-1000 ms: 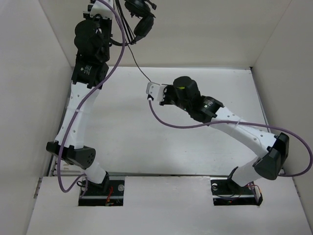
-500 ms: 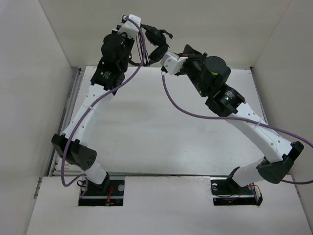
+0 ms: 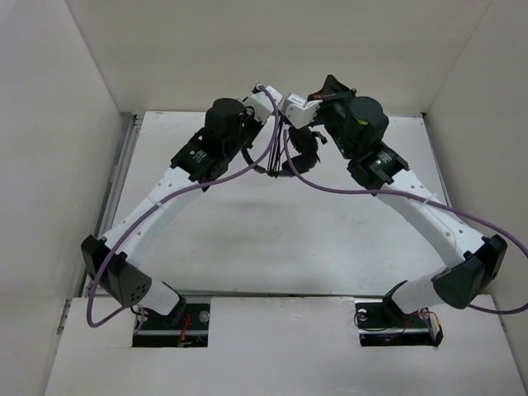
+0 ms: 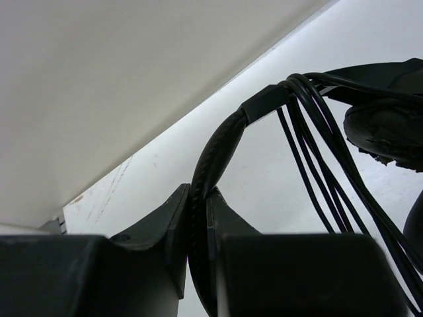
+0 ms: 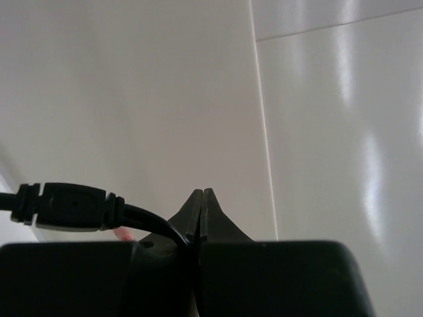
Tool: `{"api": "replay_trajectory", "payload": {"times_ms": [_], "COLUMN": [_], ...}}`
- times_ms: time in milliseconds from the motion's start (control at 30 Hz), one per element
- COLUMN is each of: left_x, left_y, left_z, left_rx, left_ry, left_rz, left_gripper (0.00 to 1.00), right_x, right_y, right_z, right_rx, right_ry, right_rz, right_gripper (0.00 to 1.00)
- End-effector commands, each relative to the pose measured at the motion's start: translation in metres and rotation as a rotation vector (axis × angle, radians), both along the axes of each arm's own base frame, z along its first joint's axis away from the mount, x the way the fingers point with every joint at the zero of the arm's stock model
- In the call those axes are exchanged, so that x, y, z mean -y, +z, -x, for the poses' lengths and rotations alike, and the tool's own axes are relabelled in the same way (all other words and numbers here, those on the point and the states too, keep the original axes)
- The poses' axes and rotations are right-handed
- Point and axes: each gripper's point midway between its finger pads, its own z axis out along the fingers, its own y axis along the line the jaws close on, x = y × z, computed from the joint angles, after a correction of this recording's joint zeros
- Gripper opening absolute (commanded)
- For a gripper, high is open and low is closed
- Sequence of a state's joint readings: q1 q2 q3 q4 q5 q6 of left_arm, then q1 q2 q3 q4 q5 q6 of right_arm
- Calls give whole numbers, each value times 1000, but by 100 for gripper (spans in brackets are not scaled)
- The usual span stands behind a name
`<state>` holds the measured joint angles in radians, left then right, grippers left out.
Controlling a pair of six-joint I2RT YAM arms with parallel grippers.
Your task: Wrap the headphones
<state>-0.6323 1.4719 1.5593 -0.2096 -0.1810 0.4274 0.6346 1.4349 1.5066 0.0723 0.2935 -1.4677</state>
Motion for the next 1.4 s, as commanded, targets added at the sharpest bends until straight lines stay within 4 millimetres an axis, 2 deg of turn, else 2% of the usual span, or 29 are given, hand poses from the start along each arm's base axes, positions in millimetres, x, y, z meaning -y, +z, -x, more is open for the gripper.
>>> {"api": "replay_trajectory", "payload": {"times_ms": [0,133,367,467,533,633,733,867,1000,1200,1367], "left_x": [6,21,52,63,68,75,77,74,72,70,67], "left_y": [42,53,54,59,64,80,96,110,111,121,117], "left_z": [31,53,95,104,107,113,116,113,111,108,103], "left_rx": [47,12,-103,-118,-115,-99,-71,-40,-34,-8,-15], "left_ry": [-106,-212,-421,-472,-489,-525,-537,-531,-524,-516,-505], "left_rz": [123,172,198,206,211,224,238,248,249,257,255], "left_gripper": [0,0,0,0,0,0,0,0,0,0,0], "right_x": [13,12,5,-2,-7,-12,-11,-7,-6,-13,-5], "right_y": [29,15,18,14,5,-19,-37,-50,-57,-80,-75], "right_z": [7,3,-2,-3,-5,-9,-13,-14,-9,1,4], "right_rx": [-3,-176,-316,-361,-393,-472,-533,-582,-632,-754,-758], "right_ry": [72,190,357,398,411,433,443,457,490,563,581], "right_rz": [-168,-313,-476,-504,-511,-515,-546,-590,-635,-713,-759], "right_gripper": [0,0,0,0,0,0,0,0,0,0,0]}}
